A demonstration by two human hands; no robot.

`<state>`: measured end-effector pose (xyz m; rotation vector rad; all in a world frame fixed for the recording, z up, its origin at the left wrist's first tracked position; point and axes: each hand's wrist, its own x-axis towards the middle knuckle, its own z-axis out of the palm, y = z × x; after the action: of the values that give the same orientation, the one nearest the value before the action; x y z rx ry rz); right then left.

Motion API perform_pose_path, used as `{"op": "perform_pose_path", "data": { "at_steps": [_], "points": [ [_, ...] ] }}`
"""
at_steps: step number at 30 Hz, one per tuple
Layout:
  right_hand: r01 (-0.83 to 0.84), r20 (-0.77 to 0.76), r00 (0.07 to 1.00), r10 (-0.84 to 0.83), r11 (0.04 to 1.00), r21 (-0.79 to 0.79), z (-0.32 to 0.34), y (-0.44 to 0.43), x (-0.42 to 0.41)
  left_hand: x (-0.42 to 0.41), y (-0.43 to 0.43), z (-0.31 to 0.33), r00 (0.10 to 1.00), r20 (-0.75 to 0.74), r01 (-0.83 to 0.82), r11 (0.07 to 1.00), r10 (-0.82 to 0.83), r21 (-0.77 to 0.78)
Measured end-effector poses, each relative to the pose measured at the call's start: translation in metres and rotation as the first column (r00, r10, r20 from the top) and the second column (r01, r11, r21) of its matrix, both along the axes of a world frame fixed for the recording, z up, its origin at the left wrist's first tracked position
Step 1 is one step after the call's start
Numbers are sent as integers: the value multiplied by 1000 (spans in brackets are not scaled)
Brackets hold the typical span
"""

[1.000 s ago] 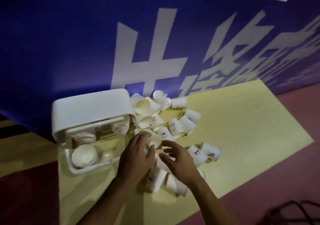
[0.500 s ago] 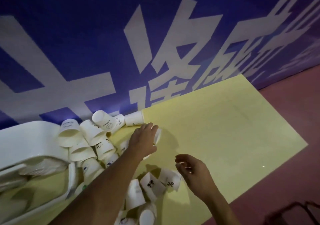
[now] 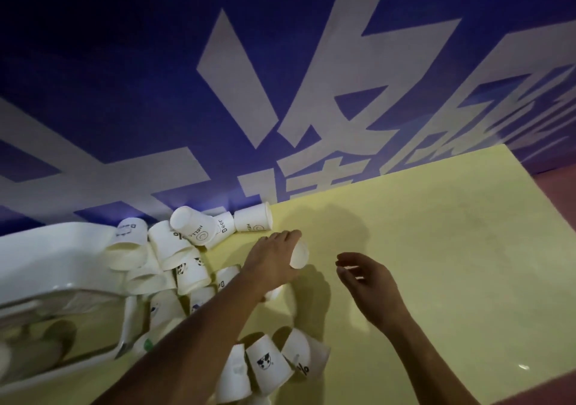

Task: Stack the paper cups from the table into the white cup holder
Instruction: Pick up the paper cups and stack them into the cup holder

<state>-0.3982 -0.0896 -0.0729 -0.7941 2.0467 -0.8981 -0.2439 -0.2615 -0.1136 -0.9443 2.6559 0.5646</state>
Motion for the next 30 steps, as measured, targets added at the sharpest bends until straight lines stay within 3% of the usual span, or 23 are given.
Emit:
{"op": "perform_pose_path", "data": {
  "at_steps": [2, 4, 6, 9, 12, 15, 17, 19, 24, 30],
  "points": [
    [-6, -30, 1000, 5, 999, -33, -3, -30, -5, 14, 6, 12, 947, -191, -230, 961, 256, 152],
    [-49, -62, 997, 47, 998, -31, -7, -63, -3, 33, 13, 26, 782, -304, -435, 826, 544, 358],
    [-156, -95, 983, 154, 988, -7, -13, -97, 3, 55, 19, 36, 639, -351, -519, 720, 684, 460],
    [-375, -183, 908, 376, 926, 42, -29, -143, 18, 91, 26, 46, 527, -417, -570, 672, 740, 472],
    [-538, -371, 749, 548, 831, 141, -54, -180, 33, 118, 27, 50, 438, -422, -630, 606, 794, 486],
    [-537, -505, 621, 600, 794, 284, -75, -198, 45, 140, 29, 52, 387, -417, -669, 562, 822, 486],
    [-520, -537, 595, 598, 796, 311, -83, -198, 51, 155, 31, 52, 367, -419, -671, 548, 831, 499],
    [-518, -519, 628, 580, 809, 278, -90, -194, 52, 167, 35, 56, 346, -421, -661, 536, 839, 525],
    [-400, -356, 848, 392, 915, 56, -76, -163, 49, 203, 47, 72, 355, -454, -676, 560, 817, 479],
    [-238, -335, 927, 170, 956, -173, 5, -109, 82, 258, 53, 96, 278, -544, -644, 573, 792, 507]
  ]
}}
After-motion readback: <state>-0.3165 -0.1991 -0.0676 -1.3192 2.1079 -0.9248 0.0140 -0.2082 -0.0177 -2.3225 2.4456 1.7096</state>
